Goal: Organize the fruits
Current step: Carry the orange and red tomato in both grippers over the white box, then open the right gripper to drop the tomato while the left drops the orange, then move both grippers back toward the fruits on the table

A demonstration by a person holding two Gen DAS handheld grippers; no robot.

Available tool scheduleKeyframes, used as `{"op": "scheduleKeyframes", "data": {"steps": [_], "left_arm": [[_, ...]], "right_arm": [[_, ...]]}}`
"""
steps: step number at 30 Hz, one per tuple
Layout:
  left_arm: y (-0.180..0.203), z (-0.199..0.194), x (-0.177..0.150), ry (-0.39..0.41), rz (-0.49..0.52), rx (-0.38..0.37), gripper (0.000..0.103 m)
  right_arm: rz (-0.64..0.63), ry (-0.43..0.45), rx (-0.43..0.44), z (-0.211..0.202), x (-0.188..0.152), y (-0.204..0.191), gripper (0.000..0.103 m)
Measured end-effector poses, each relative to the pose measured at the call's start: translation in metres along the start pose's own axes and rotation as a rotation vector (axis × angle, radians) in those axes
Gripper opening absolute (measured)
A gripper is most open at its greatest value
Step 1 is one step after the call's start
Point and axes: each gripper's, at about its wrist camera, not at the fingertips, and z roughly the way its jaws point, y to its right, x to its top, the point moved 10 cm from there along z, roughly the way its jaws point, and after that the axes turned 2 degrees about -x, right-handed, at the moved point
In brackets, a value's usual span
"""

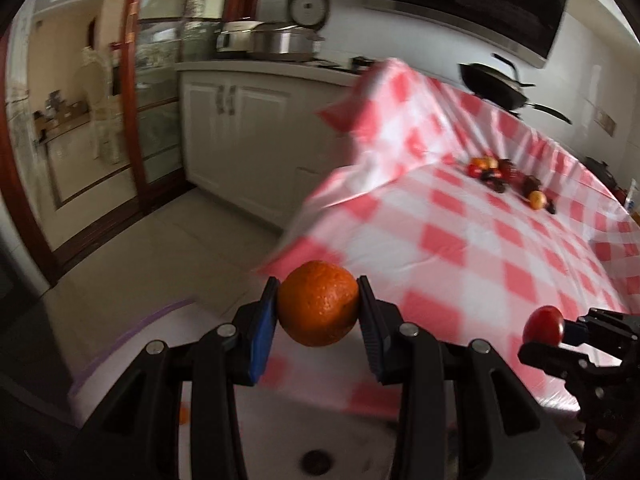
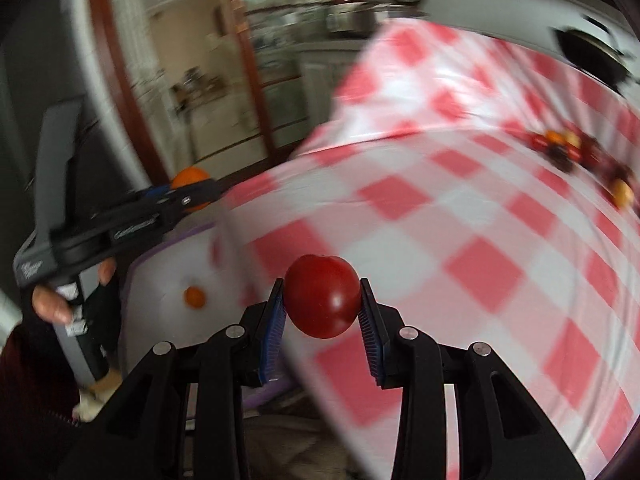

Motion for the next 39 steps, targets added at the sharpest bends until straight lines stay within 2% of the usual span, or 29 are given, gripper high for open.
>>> {"op": "scheduleKeyframes", "data": {"steps": [3,7,10,14,16,19,24,33,37,39], "left_arm": [[-0.036,-0.006,-0.013,-0.021,-0.039,0.051,0.039],[-0.075,-0.002,-0.038,-0.084,-0.095,0.091,0.039],[-0.101,0.016,-0.066,-0.17,-0.102,0.151,0.039],[-0.124,0.051,-0.103,-0.324,-0.11,0.19,0.039],[-0.134,0.073,-0.12,-0.408,-0.097,0.193,0.039],[-0.148,0.102,-0.135,-0.486,-0.096,0.187,0.039],[-0.153,0.125,-0.147,-0.543,-0.054,0.156,0.039],[-0.135,0.146,-0.168,-0.611,0.024,0.111,0.039],[-0.135,0.149,-0.171,-0.629,0.017,0.118,0.039],[-0.137,0.148,-0.171,-0.63,0.008,0.118,0.04]], "right_arm": [[-0.097,-0.029,0.049,0.014,-0.004,-0.038,0.036],[-0.254,-0.116,0.116,0.041,-0.023,-0.091,0.036],[-0.324,-0.21,0.144,0.07,-0.041,-0.115,0.036],[-0.411,-0.365,0.178,0.114,-0.073,-0.142,0.036],[-0.505,-0.437,0.176,0.133,-0.096,-0.158,0.036],[-0.648,-0.496,0.166,0.149,-0.124,-0.18,0.036],[-0.815,-0.559,0.164,0.161,-0.16,-0.202,0.036],[-0.821,-0.623,0.14,0.172,-0.18,-0.197,0.036],[-0.808,-0.606,0.134,0.174,-0.167,-0.199,0.039],[-0.793,-0.588,0.129,0.168,-0.163,-0.2,0.053]]}}
